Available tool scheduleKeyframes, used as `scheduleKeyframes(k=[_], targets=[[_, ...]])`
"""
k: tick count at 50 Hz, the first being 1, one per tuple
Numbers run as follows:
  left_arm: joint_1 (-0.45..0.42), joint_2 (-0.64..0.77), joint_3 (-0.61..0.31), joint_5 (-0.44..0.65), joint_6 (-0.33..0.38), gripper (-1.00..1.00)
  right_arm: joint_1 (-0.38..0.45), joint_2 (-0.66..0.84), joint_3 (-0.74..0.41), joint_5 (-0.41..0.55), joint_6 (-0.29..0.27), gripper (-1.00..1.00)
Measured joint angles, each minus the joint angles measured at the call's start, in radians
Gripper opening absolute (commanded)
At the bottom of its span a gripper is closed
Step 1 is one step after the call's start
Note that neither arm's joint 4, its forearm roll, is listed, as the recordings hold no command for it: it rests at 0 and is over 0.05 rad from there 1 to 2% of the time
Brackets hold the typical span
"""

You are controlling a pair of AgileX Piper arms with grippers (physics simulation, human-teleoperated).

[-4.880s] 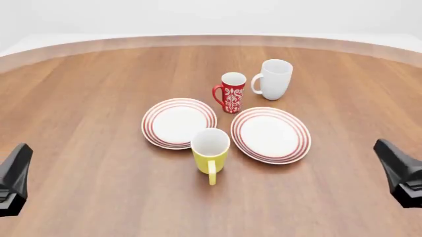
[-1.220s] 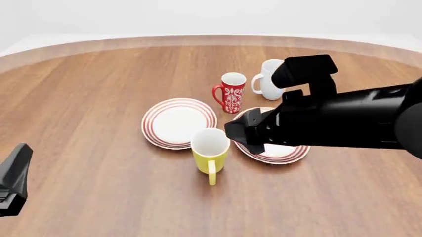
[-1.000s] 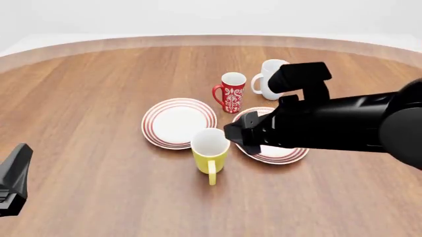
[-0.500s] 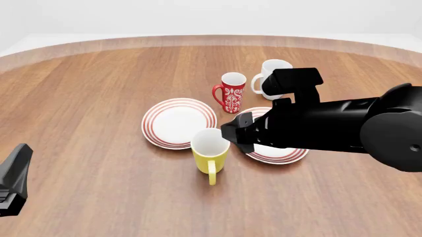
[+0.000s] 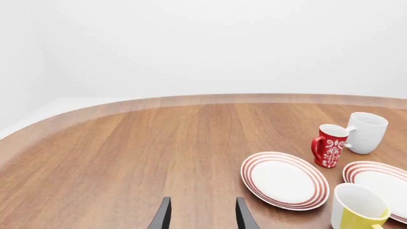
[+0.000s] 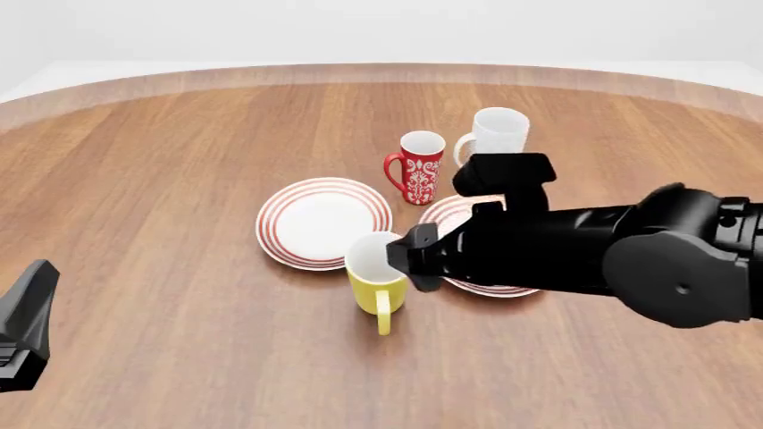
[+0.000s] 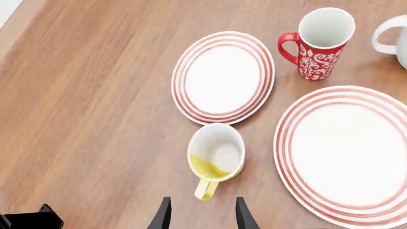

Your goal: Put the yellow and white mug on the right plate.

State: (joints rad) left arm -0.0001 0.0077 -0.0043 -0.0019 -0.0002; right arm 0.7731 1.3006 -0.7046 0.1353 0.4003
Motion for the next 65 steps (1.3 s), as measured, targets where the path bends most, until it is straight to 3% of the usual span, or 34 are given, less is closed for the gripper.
scheduleKeyframes(k=[65], targets=[[0.000, 0.000, 0.000, 0.000, 0.000, 1.00, 0.042, 0.244, 0.052, -0.232, 0.099, 1.00]])
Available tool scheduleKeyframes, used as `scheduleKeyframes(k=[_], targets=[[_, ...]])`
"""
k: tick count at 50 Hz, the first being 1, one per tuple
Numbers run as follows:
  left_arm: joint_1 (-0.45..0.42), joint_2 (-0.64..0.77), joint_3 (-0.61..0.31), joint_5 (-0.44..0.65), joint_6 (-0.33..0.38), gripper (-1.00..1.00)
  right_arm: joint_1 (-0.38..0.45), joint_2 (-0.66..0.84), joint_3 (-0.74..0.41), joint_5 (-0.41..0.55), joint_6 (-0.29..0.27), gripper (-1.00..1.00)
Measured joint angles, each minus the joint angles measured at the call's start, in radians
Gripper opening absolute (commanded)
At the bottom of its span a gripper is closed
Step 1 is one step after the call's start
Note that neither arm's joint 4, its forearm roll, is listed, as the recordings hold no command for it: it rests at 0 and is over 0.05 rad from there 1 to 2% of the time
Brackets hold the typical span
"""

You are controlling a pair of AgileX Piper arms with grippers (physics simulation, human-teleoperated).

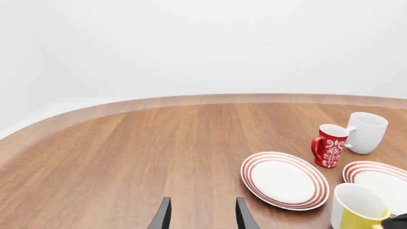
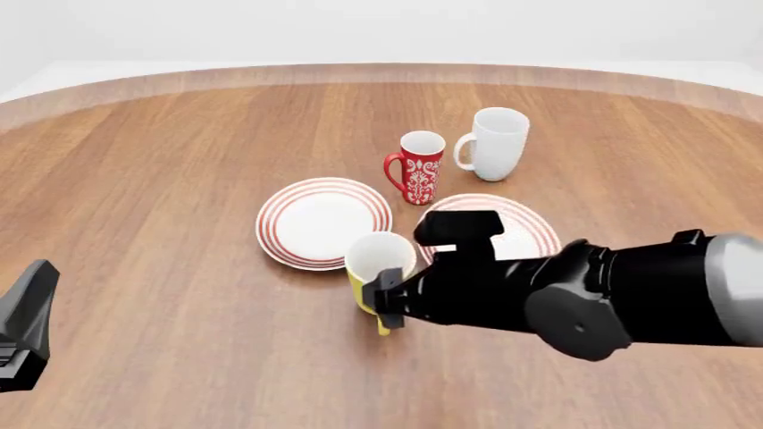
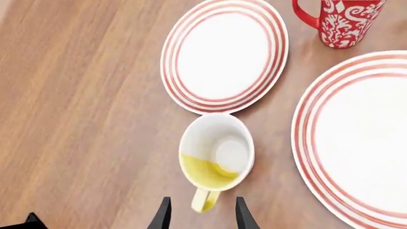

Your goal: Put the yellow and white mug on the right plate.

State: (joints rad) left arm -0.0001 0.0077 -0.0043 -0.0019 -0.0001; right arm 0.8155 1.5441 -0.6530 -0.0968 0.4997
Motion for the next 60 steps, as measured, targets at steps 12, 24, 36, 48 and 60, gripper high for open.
scheduleKeyframes(k=[12, 24, 36, 48, 60], targets=[[0.000, 0.000, 0.000, 0.000, 0.000, 1.00, 0.009, 0.052, 0.002, -0.039, 0.013, 1.00], [0.000, 0.000, 0.000, 0.000, 0.000, 1.00, 0.018, 0.085, 0.008, -0.065, 0.028, 1.00], [0.000, 0.000, 0.000, 0.000, 0.000, 1.00, 0.026, 0.118, 0.022, -0.100, 0.043, 1.00], [0.000, 0.000, 0.000, 0.000, 0.000, 1.00, 0.032, 0.128, 0.030, -0.127, 0.061, -1.00], [0.000, 0.000, 0.000, 0.000, 0.000, 1.00, 0.030, 0.114, 0.038, -0.133, 0.057, -1.00]])
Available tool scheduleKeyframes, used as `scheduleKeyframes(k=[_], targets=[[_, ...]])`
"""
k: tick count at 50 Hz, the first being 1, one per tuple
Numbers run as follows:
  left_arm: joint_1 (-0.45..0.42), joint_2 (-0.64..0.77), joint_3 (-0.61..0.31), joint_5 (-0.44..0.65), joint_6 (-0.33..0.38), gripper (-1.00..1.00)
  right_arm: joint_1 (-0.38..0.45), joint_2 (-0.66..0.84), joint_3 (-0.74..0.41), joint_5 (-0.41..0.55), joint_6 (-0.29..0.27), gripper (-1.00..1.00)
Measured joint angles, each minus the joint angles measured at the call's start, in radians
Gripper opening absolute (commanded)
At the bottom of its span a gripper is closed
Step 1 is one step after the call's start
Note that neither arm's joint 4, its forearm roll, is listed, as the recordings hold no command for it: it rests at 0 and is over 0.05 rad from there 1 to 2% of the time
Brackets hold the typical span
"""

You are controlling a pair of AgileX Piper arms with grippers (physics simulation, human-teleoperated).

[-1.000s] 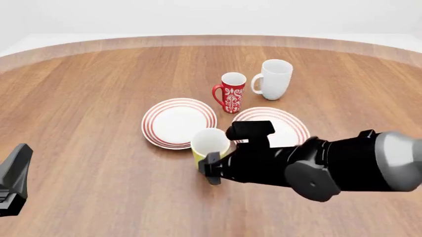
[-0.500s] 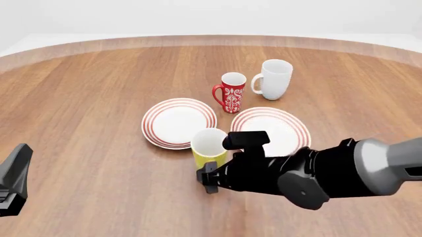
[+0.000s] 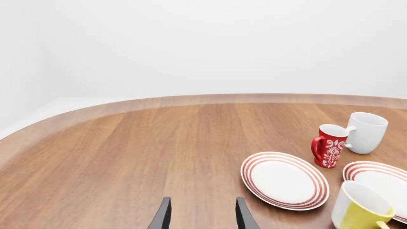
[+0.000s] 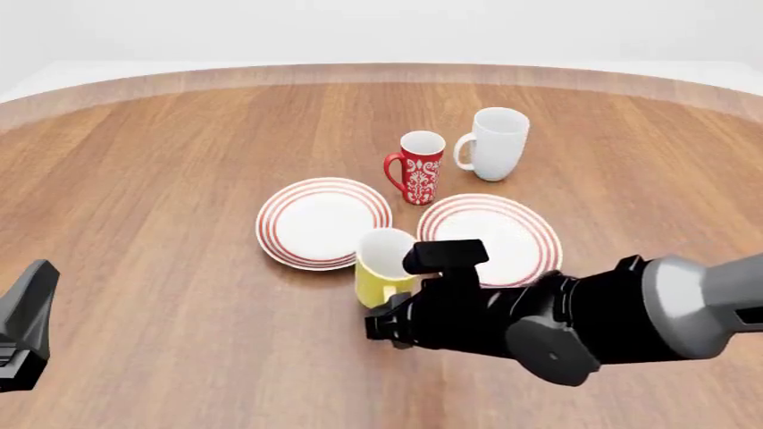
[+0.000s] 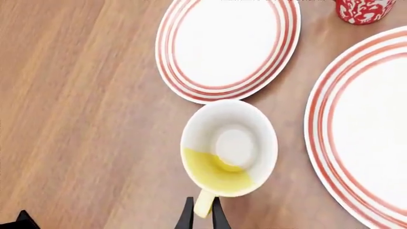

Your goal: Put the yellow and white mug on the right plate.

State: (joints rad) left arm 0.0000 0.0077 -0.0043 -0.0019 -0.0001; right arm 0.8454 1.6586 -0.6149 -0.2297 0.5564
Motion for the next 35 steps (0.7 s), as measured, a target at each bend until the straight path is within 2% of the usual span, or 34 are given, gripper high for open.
scheduleKeyframes(k=[18, 35], targets=[[0.000, 0.000, 0.000, 0.000, 0.000, 1.00, -0.046, -0.083, 0.021, 0.050, -0.062, -1.00], [0.000, 0.000, 0.000, 0.000, 0.000, 1.00, -0.089, -0.186, -0.015, 0.142, -0.138, -1.00]])
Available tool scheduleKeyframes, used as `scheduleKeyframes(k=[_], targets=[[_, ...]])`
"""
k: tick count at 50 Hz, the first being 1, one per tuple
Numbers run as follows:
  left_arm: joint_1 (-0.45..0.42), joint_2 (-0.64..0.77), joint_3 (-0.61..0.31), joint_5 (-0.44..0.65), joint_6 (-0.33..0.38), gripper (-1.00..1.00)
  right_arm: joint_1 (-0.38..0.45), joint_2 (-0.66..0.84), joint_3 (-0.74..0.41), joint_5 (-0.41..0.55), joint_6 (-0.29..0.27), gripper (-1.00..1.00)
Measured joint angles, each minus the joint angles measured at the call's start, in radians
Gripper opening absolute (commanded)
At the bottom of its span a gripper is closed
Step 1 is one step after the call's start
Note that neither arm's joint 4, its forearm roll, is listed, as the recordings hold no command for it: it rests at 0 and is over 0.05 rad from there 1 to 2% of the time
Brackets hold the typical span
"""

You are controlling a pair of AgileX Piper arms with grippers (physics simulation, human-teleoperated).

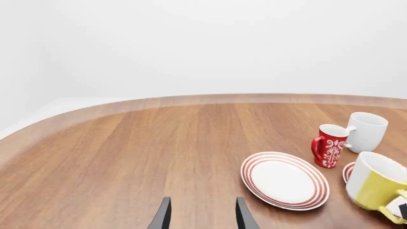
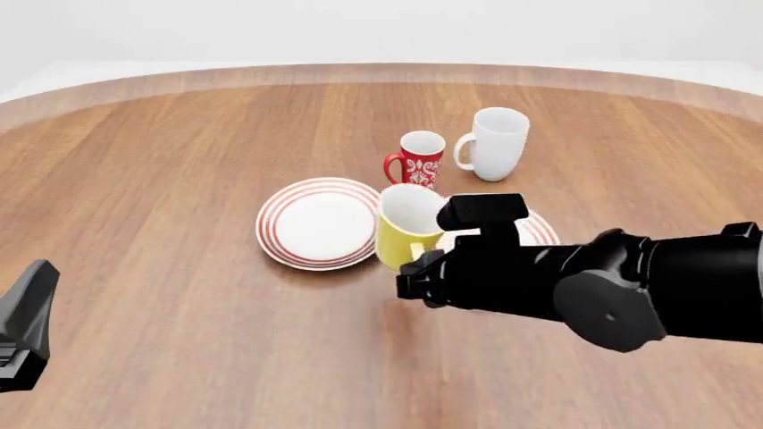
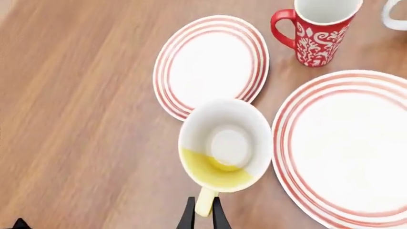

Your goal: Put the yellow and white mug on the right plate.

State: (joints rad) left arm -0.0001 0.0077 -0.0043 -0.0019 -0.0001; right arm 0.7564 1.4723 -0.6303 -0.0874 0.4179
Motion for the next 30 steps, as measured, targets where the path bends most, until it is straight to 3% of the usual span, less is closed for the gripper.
scheduleKeyframes(k=[30], targets=[[0.000, 0.000, 0.000, 0.000, 0.000, 1.00, -0.193, -0.042, 0.006, -0.021, -0.155, -1.00]])
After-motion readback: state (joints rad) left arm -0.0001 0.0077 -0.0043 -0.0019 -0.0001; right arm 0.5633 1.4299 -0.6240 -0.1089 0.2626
